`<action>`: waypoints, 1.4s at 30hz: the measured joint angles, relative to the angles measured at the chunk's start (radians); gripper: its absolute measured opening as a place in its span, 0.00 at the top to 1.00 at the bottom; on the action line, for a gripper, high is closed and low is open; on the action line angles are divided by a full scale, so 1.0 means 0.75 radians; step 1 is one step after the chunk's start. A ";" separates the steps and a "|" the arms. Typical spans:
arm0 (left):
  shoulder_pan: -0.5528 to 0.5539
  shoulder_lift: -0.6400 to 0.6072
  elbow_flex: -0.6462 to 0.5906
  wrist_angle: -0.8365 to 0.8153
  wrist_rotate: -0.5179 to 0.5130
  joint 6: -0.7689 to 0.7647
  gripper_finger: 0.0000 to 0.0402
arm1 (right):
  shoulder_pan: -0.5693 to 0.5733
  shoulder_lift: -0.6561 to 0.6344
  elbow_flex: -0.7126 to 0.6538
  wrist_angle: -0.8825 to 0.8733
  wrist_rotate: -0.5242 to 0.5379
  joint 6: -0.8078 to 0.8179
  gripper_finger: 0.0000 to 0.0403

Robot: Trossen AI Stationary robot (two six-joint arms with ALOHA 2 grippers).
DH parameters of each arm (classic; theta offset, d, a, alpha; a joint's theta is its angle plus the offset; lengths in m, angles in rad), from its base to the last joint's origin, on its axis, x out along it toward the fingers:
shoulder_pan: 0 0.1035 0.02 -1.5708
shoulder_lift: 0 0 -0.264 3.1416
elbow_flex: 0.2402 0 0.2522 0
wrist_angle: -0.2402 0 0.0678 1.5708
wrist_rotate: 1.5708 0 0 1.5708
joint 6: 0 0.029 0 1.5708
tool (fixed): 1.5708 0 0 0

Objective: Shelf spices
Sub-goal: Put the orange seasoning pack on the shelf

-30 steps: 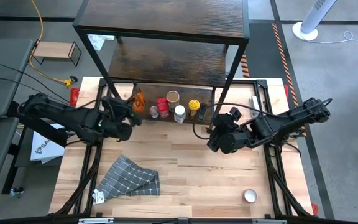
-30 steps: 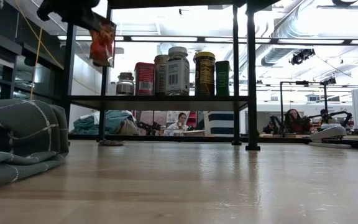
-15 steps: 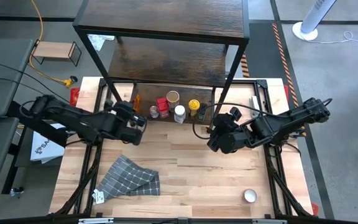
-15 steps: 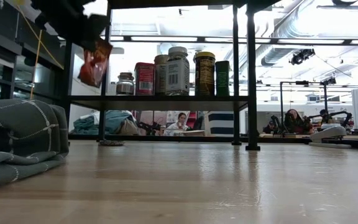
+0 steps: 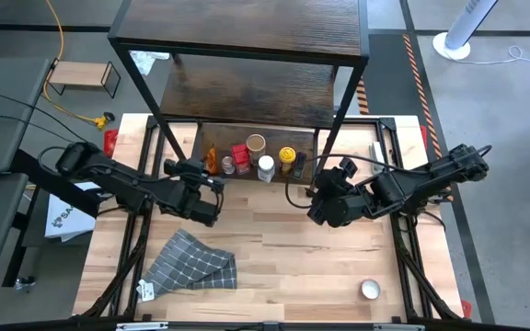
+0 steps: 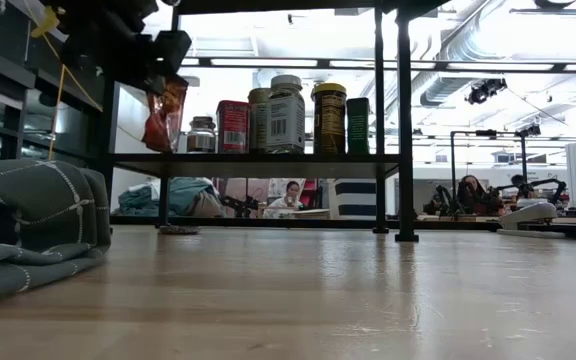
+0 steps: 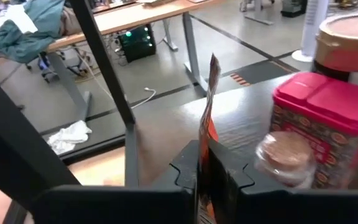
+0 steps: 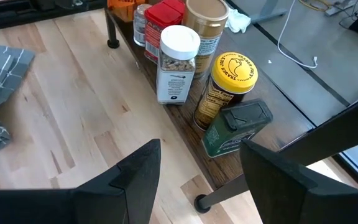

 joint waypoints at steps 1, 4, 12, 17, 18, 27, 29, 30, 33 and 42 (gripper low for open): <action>-0.009 0.000 0.000 0.002 0.004 0.000 0.95 | 0.000 0.000 0.000 -0.001 0.000 -0.010 0.46; -0.028 0.000 0.000 0.003 0.006 -0.001 0.92 | 0.000 0.000 0.000 -0.006 0.000 -0.025 0.46; -0.028 0.000 0.000 0.005 -0.009 -0.035 0.82 | 0.000 0.000 0.000 -0.008 0.000 -0.078 0.46; -0.024 0.000 0.000 0.005 -0.040 -0.036 0.74 | 0.000 0.000 0.000 -0.008 0.000 -0.078 0.46; -0.022 0.000 0.000 0.005 -0.049 -0.037 0.72 | 0.000 0.000 0.000 -0.008 0.000 -0.078 0.46; 0.040 -0.003 0.000 0.006 -0.076 -0.103 0.60 | -0.001 0.000 0.000 -0.008 0.003 -0.078 0.46; 0.050 -0.006 0.000 0.005 -0.083 -0.103 0.57 | -0.001 0.000 0.000 -0.008 0.003 -0.078 0.46; 0.056 -0.011 0.000 0.005 -0.088 -0.102 0.57 | -0.001 -0.001 0.000 -0.008 0.004 -0.078 0.46; 0.069 -0.030 0.000 0.006 -0.090 -0.102 0.55 | -0.001 0.000 0.000 -0.008 0.009 -0.078 0.46; 0.088 -0.154 0.000 0.033 -0.162 -0.097 0.54 | -0.001 -0.001 0.000 -0.008 0.024 -0.078 0.46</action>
